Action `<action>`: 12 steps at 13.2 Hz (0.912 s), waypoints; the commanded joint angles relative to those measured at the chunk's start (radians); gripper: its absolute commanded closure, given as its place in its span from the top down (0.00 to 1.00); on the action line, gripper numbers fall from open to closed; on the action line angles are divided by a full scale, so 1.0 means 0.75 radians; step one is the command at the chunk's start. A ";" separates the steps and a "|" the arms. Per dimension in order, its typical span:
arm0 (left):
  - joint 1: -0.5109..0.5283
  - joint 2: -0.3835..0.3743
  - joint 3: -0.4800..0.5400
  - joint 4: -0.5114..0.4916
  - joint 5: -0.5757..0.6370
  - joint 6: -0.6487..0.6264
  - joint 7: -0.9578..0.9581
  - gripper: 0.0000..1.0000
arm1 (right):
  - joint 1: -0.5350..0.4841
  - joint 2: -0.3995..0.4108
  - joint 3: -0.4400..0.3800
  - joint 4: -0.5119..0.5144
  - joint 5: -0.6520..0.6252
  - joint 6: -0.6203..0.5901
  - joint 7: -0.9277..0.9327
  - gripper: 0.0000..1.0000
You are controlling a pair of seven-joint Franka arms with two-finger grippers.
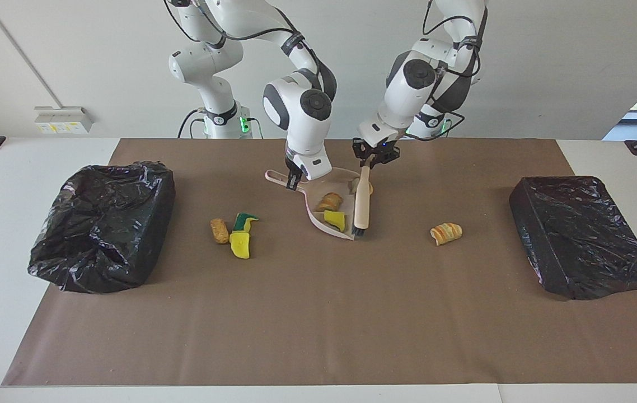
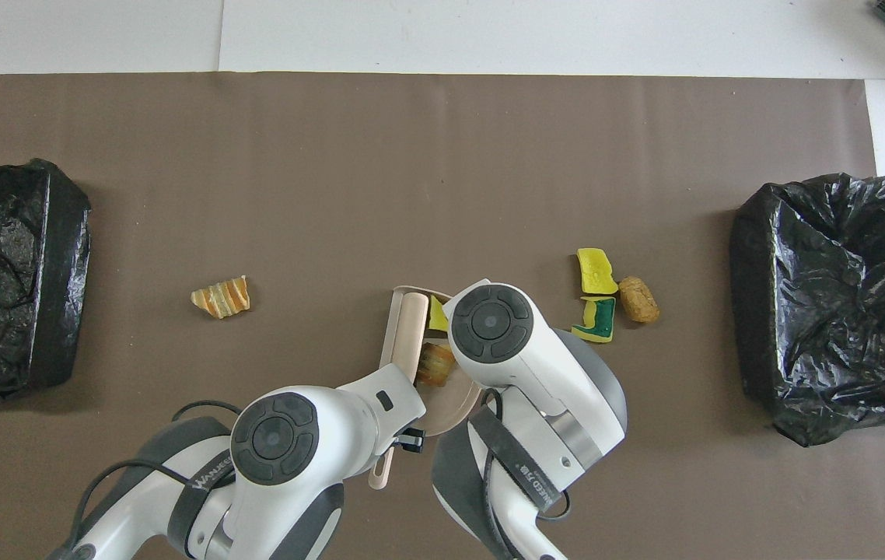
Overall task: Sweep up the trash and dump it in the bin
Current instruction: 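Sweep the farther crust toward the dustpan with the brush in the left gripper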
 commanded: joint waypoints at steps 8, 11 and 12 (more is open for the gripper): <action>0.711 -0.010 -0.008 -0.002 0.293 -0.011 0.530 0.00 | 0.017 0.013 0.006 -0.071 0.023 0.083 0.003 0.00; 0.764 0.002 -0.008 -0.037 0.352 0.010 0.564 0.00 | 0.017 0.013 0.006 -0.071 0.023 0.081 0.003 0.00; 0.762 0.002 -0.008 -0.065 0.356 0.012 0.566 0.00 | 0.017 0.013 0.004 -0.071 0.023 0.081 0.005 0.00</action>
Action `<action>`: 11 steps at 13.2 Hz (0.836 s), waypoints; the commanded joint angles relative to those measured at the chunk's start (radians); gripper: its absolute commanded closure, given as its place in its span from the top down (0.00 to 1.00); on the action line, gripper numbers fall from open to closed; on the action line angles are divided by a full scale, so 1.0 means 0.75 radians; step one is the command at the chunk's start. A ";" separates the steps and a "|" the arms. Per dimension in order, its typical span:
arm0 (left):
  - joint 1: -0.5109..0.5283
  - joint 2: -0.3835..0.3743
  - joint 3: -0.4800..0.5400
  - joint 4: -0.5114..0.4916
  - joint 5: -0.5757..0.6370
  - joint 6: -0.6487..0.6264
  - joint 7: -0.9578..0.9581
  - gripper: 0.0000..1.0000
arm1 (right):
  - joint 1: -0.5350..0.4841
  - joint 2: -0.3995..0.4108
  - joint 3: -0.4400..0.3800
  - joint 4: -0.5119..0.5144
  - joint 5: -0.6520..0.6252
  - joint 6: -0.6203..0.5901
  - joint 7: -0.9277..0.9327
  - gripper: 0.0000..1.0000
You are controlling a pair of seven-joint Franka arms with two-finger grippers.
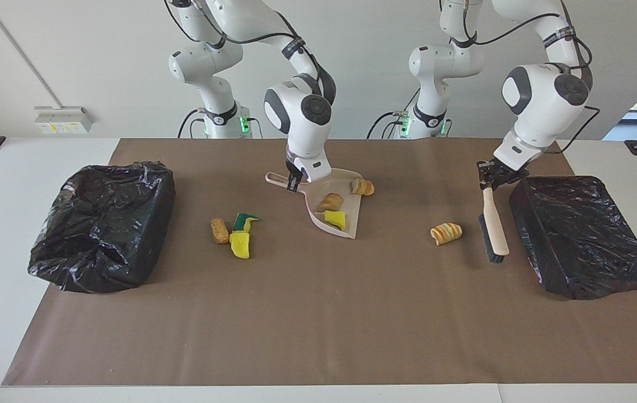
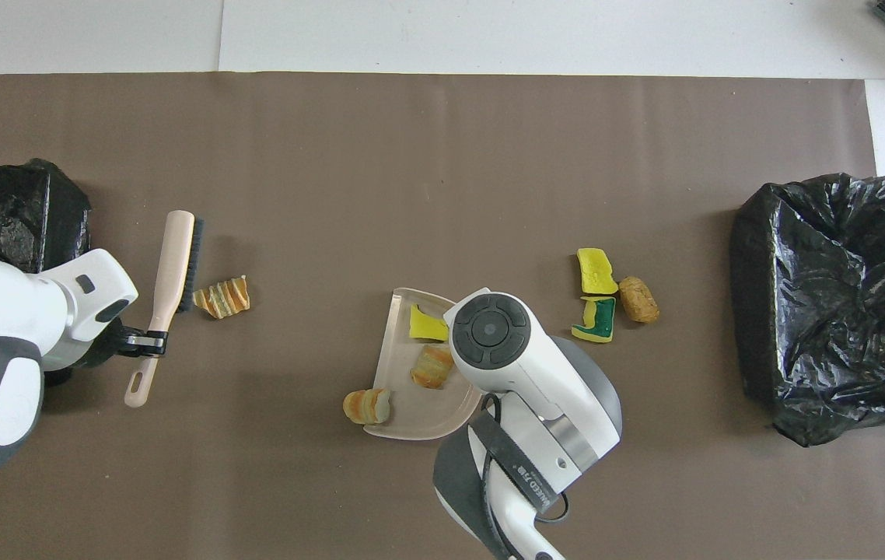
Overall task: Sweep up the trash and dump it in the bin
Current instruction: 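Sweep the farther crust toward the dustpan with the brush in the left gripper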
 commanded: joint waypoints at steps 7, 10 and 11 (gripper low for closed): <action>-0.212 -0.023 -0.031 -0.181 0.039 0.018 -0.013 0.00 | 0.005 0.005 0.006 -0.017 0.021 0.028 0.006 0.00; -0.349 -0.029 -0.035 -0.187 0.029 -0.023 -0.062 0.00 | 0.005 0.010 0.004 -0.011 0.021 0.025 0.008 0.00; -0.414 -0.039 -0.035 -0.187 0.019 -0.029 -0.102 0.00 | 0.005 0.010 0.004 -0.011 0.021 0.023 0.008 0.00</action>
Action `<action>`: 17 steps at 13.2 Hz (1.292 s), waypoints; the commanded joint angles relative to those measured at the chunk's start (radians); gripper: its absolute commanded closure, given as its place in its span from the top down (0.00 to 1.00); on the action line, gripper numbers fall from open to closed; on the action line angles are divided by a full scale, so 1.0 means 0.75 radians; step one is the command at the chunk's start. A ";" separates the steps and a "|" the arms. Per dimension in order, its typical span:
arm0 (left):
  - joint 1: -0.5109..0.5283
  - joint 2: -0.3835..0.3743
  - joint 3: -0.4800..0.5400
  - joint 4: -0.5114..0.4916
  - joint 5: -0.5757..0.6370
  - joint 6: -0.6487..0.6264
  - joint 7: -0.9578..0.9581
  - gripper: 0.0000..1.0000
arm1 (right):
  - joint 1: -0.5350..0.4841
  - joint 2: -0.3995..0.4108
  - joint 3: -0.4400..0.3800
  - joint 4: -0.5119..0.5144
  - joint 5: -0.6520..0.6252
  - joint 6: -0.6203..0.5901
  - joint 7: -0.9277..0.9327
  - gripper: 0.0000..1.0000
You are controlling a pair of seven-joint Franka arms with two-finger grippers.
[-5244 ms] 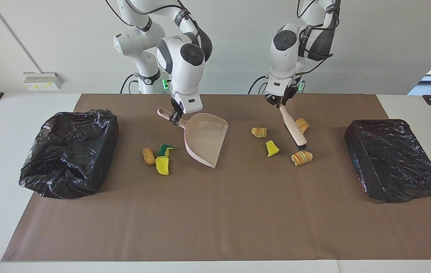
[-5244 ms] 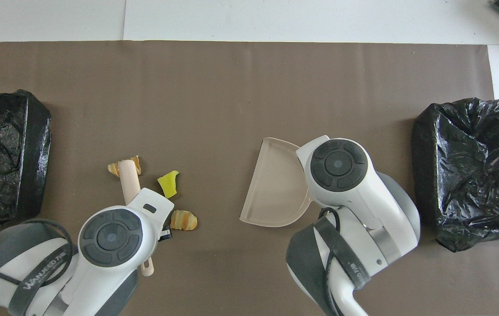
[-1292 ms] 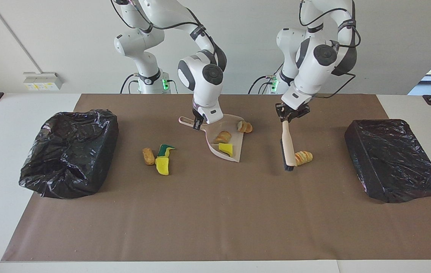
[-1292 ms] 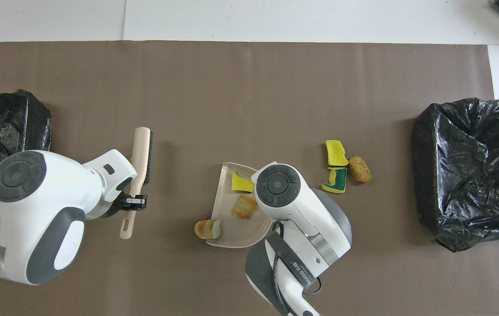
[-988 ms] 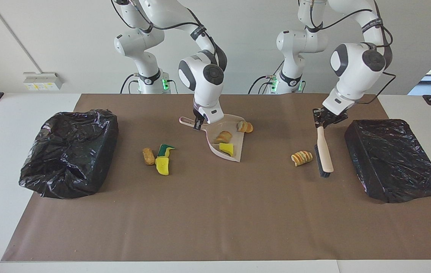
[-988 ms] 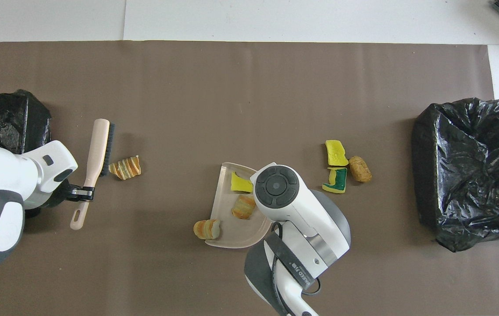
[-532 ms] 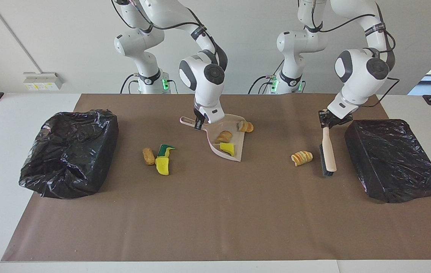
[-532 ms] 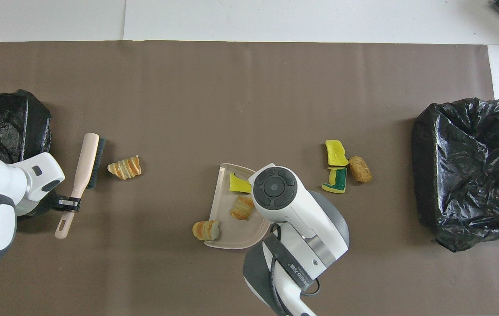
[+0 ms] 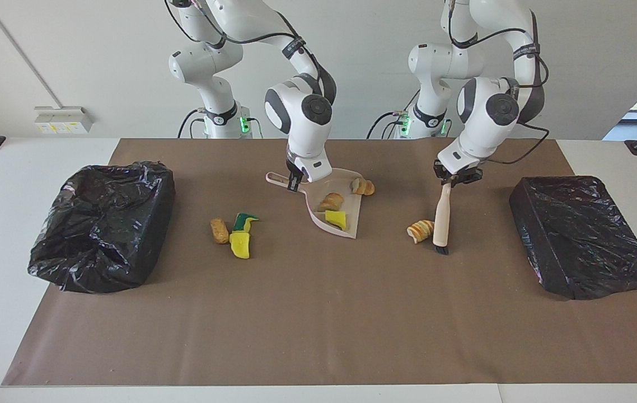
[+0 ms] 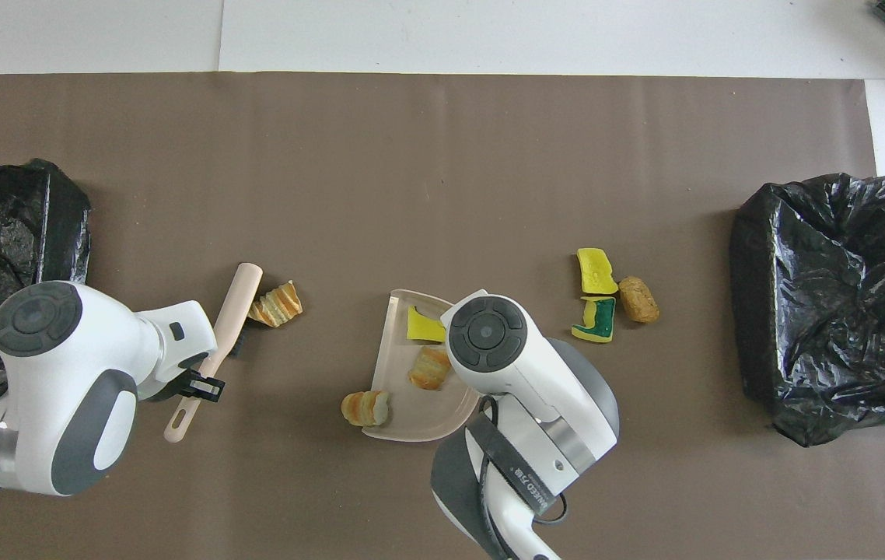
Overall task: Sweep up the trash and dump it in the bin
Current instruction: 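Sweep the farther crust toward the dustpan with the brush in the left gripper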
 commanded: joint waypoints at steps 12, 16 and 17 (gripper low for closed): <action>-0.679 -0.042 0.010 0.081 -0.204 -0.019 -0.757 0.00 | 0.003 0.007 0.004 -0.011 0.021 0.019 0.003 0.00; -0.618 -0.087 0.046 0.199 -0.206 -0.213 -0.734 0.00 | 0.003 0.007 0.004 -0.011 0.021 0.017 -0.003 0.00; -0.593 -0.087 0.047 0.230 -0.206 -0.248 -0.738 0.00 | 0.003 0.007 0.004 -0.011 0.021 0.017 -0.007 0.00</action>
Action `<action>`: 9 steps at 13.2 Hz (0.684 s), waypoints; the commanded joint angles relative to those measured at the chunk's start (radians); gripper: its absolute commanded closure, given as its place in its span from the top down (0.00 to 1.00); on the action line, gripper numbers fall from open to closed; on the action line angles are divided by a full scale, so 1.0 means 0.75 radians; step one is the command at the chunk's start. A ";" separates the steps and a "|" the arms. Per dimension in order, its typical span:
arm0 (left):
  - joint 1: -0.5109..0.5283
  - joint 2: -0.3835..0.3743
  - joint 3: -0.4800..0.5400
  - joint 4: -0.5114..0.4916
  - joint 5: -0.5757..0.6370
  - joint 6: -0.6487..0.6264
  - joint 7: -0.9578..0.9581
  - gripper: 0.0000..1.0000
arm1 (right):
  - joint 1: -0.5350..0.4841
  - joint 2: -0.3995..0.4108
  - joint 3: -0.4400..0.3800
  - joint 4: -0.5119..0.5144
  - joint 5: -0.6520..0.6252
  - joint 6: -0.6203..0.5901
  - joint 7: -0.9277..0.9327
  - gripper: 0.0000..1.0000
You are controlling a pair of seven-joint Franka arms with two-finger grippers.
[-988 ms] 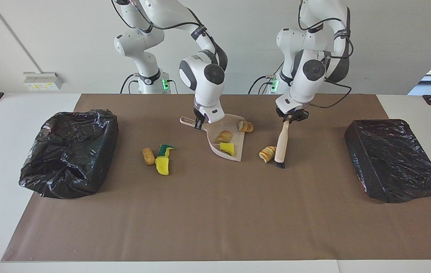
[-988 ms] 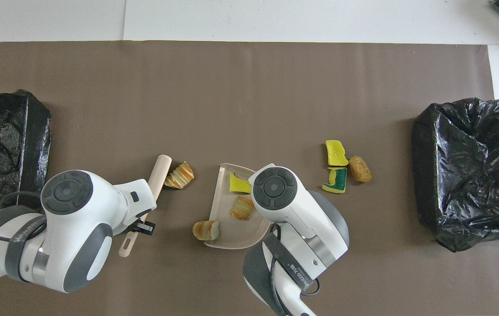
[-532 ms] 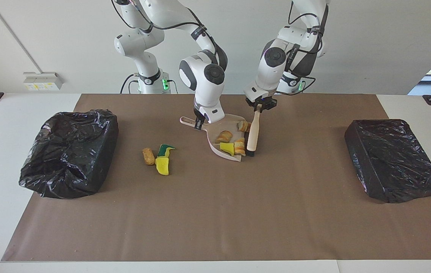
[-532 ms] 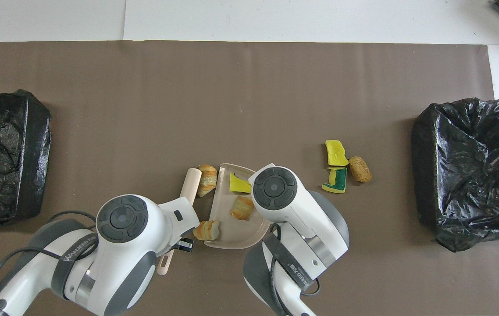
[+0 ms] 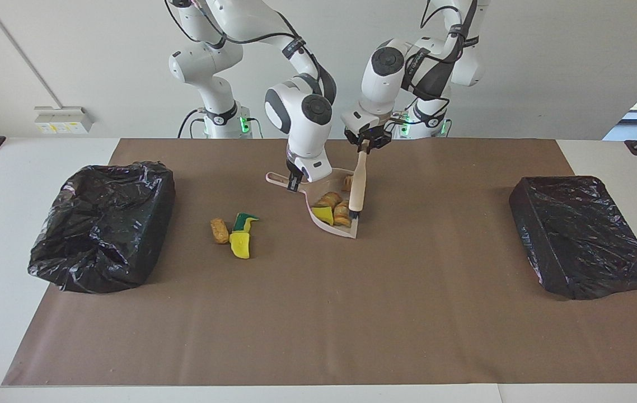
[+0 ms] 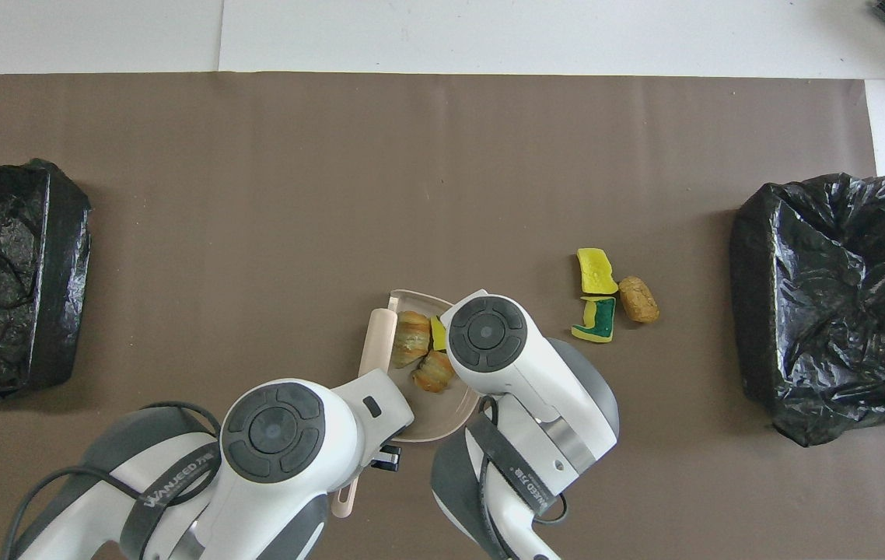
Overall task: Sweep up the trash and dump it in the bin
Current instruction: 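Brush the remaining crusts into the dustpan with the left gripper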
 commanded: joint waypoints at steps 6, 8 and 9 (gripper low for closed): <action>0.127 -0.045 0.025 0.028 -0.012 -0.096 -0.042 0.00 | 0.003 0.007 0.004 -0.011 0.019 0.019 -0.007 0.00; 0.148 -0.053 0.023 -0.002 -0.010 -0.039 -0.042 0.00 | 0.003 0.007 0.004 -0.011 0.021 0.019 -0.007 0.00; 0.148 -0.053 0.021 -0.019 -0.010 -0.023 -0.042 0.00 | 0.003 0.007 0.004 -0.011 0.019 0.019 -0.007 0.00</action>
